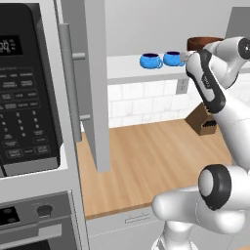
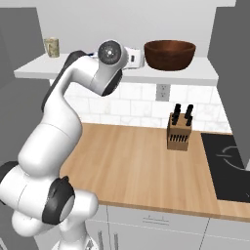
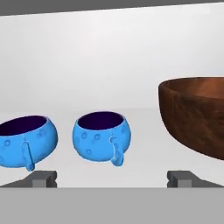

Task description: Gather all objects into one cabinet and sort the glasses and bowls to opposite sides.

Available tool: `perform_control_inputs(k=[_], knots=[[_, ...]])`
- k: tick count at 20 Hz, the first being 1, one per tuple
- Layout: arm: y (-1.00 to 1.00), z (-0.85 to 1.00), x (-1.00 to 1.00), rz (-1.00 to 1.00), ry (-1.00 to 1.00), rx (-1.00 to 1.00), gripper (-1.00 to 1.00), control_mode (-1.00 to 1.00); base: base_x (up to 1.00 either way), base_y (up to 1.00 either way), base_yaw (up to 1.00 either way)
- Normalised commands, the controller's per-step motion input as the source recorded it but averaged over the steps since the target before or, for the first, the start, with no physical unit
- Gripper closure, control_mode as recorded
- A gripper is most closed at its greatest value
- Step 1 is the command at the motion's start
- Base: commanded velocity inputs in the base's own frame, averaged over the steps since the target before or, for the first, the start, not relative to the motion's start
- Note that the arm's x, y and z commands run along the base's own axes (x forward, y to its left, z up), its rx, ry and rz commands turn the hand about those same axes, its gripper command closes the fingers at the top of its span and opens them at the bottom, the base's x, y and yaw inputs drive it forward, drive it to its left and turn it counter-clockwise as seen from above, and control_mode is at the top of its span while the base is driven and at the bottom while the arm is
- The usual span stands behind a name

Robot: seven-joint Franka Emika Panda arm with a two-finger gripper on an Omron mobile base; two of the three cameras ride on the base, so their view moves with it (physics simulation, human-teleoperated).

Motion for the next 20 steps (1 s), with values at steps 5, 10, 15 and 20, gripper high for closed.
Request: perform_control_inputs(k=[5,10,15,20], knots=[[0.00,0.00,0.25,0.00,0.00,0.00,-1.00,-1.00,0.00,0.00,0.00],[0.00,-0.06,0.19,0.00,0.00,0.00,-1.00,-1.00,0.00,0.00,0.00],[0.00,-0.13,0.21,0.00,0.02,0.00,-1.00,-1.00,0.00,0.00,0.00],[0.00,-0.07,0.22,0.00,0.02,0.00,-1.00,-1.00,0.00,0.00,0.00]])
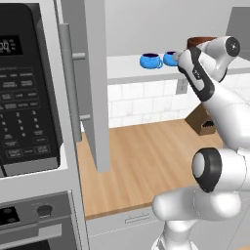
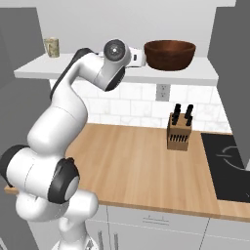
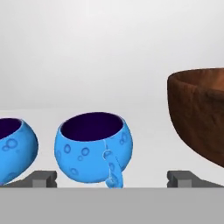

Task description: Gather all objects into one cabinet and sort the glasses and bowls to opposite sides.

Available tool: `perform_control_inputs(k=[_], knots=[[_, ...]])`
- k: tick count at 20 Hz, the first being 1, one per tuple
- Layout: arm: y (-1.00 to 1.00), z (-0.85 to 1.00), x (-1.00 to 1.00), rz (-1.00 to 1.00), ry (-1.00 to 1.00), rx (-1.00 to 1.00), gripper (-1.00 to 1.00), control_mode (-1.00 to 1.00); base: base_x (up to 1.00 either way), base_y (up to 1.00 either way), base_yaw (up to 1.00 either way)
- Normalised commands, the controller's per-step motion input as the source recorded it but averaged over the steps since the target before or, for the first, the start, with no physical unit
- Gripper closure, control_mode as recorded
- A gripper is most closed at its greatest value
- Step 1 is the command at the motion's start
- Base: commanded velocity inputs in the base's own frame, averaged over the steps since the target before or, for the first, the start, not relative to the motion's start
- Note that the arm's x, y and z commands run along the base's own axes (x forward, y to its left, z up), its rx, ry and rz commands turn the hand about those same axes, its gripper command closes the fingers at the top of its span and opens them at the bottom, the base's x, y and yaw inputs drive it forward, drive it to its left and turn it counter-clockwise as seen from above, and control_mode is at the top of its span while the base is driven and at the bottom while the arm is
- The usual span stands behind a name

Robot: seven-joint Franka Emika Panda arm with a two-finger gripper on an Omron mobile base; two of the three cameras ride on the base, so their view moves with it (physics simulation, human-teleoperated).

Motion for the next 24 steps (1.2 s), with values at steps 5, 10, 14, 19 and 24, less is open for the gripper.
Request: perform_control_inputs(k=[5,10,14,19,24], knots=[[0.05,-0.08,0.22,0.00,0.02,0.00,-1.00,-1.00,0.00,0.00,0.00],[0.09,-0.06,0.16,0.00,0.03,-0.01,-1.00,-1.00,0.00,0.00,0.00],[0.08,-0.06,0.09,0.00,0.02,0.00,-1.00,-1.00,0.00,0.00,0.00],[0.04,-0.10,0.05,0.00,0.02,0.00,-1.00,-1.00,0.00,0.00,0.00],[0.04,-0.13,0.02,0.00,0.03,0.00,-1.00,-1.00,0.00,0.00,0.00]])
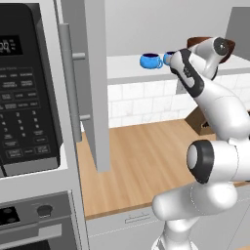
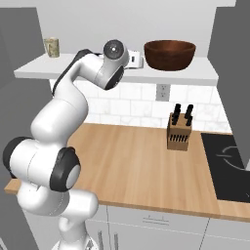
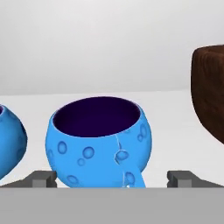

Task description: Gather all objects into one cabinet and sort the glasses and bowls to opposite sides.

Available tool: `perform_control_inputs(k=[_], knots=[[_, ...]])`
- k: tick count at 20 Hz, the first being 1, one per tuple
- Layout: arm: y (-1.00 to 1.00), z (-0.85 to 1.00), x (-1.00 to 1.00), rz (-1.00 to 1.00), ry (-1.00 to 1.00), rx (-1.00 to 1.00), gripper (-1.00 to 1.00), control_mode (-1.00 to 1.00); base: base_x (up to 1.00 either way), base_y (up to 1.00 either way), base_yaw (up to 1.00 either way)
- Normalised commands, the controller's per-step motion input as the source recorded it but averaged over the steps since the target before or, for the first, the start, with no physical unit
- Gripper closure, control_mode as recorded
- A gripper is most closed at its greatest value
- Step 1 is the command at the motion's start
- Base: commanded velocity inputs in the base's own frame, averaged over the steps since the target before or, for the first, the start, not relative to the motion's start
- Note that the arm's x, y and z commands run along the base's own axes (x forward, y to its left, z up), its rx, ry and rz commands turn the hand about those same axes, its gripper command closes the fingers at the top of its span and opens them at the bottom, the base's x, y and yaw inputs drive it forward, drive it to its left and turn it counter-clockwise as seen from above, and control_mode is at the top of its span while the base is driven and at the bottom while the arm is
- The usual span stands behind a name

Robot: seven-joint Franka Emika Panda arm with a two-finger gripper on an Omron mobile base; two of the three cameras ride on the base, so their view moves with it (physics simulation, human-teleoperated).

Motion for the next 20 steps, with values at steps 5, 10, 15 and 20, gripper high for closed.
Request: perform_control_inputs(k=[5,10,15,20], knots=[[0.00,-0.02,0.04,0.00,0.02,0.00,-1.00,-1.00,0.00,0.00,0.00],[0.04,0.00,0.06,0.00,0.02,0.00,1.00,-1.00,0.00,0.00,0.00],[0.05,0.00,0.06,0.00,0.03,0.00,1.00,-1.00,0.00,0.00,0.00],[0.00,0.00,0.00,0.00,0.00,0.00,1.00,-1.00,0.00,0.00,0.00]])
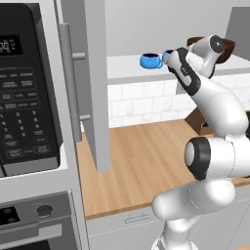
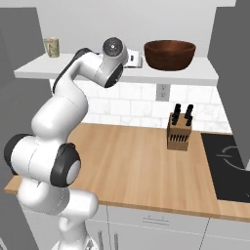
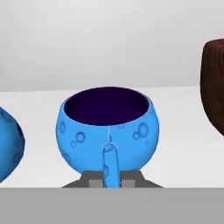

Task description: Gather all objects into one cabinet and sort the glasses and bowls to opposite sides.

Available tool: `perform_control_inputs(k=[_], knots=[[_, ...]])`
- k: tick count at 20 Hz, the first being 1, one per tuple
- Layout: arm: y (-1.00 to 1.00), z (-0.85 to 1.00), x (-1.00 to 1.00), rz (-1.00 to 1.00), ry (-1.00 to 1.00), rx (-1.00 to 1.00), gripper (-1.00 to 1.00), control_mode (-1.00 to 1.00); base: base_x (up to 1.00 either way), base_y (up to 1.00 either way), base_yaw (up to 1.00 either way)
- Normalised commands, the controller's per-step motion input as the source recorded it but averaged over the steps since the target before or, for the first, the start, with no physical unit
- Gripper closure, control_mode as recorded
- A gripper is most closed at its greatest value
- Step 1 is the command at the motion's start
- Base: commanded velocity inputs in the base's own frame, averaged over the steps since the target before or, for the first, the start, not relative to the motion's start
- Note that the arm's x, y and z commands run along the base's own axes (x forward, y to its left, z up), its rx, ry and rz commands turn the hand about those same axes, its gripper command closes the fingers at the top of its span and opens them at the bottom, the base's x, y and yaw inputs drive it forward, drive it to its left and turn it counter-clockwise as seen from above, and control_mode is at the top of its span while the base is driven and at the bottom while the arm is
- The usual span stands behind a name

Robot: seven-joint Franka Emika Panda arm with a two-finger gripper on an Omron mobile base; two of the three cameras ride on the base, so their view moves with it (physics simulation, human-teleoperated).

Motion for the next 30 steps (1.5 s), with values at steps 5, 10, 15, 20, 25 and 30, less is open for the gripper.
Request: perform_control_inputs(k=[5,10,15,20,25,30], knots=[[0.00,0.00,-0.04,0.00,0.00,0.00,1.00,-1.00,0.00,0.00,0.00],[0.00,0.00,-0.43,0.00,0.00,-0.01,1.00,-1.00,0.00,0.00,0.00],[0.00,0.00,-0.62,0.00,0.00,-0.02,1.00,-1.00,0.00,0.00,0.00],[0.00,0.00,-0.53,0.00,0.00,-0.02,1.00,-1.00,0.00,0.00,0.00],[0.00,0.00,-0.43,0.00,0.00,-0.01,1.00,-1.00,0.00,0.00,0.00],[0.00,0.00,-0.31,0.00,0.00,0.00,1.00,-1.00,0.00,0.00,0.00]])
